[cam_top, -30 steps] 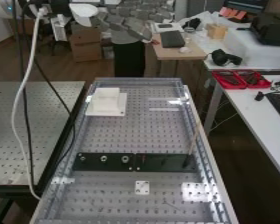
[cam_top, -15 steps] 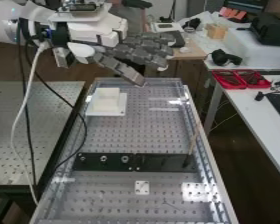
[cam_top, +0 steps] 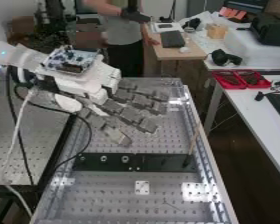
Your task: Grab the paper clip and place it in the clear container
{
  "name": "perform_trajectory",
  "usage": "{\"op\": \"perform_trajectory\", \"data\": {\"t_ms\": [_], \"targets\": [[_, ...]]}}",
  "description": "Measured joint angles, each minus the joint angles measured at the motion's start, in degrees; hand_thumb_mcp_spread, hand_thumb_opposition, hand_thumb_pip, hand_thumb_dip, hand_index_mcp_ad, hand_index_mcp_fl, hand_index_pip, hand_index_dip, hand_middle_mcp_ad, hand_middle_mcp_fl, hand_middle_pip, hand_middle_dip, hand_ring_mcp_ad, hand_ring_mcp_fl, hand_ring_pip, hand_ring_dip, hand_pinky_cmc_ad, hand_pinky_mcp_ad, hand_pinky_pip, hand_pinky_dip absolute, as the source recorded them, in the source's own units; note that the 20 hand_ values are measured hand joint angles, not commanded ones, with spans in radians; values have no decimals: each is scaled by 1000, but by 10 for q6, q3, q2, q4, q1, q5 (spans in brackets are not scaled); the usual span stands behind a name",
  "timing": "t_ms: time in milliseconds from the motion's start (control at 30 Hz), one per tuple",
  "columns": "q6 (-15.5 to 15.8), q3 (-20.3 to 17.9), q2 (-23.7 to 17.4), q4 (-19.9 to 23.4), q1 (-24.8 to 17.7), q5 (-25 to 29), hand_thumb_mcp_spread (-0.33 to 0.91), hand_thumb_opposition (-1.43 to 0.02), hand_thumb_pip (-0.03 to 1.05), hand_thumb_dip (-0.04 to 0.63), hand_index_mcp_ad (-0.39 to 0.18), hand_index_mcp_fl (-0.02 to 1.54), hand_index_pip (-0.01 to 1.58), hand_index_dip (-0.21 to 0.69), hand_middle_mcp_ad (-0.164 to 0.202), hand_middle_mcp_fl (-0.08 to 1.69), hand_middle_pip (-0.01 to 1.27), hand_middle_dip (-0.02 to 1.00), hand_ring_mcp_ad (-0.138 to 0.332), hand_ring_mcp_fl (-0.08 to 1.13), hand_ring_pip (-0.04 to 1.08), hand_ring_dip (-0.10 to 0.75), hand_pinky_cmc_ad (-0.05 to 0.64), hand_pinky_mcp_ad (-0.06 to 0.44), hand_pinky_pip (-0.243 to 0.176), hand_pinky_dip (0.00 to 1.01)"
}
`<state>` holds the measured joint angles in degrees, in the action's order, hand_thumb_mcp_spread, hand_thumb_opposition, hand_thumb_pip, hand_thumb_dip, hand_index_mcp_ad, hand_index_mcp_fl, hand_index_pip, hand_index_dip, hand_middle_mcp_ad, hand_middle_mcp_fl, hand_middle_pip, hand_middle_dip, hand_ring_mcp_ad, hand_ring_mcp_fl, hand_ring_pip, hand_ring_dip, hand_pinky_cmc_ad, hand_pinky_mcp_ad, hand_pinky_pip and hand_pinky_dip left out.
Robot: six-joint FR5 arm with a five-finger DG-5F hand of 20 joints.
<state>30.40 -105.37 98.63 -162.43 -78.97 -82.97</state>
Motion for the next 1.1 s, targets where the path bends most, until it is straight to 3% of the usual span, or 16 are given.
{"op": "perform_trajectory", "data": {"t_ms": [267,533,867,1100], "targets": [[-9,6,34,12,56,-84,302,-738,565,175,-42,49,421,-19,10,7,101,161,148,0,86,94,379,297,-105,428],[-3,46,86,11,104,-178,326,-759,581,176,-65,101,693,-19,9,10,101,157,152,0,86,94,377,297,-105,428],[11,88,136,8,139,-251,347,-785,620,195,-87,140,1000,-19,10,12,101,157,152,0,86,94,377,297,-105,417],[33,121,172,7,155,-300,368,-806,620,208,-101,138,1126,-17,10,12,103,157,148,0,80,94,375,297,-105,386]]}}
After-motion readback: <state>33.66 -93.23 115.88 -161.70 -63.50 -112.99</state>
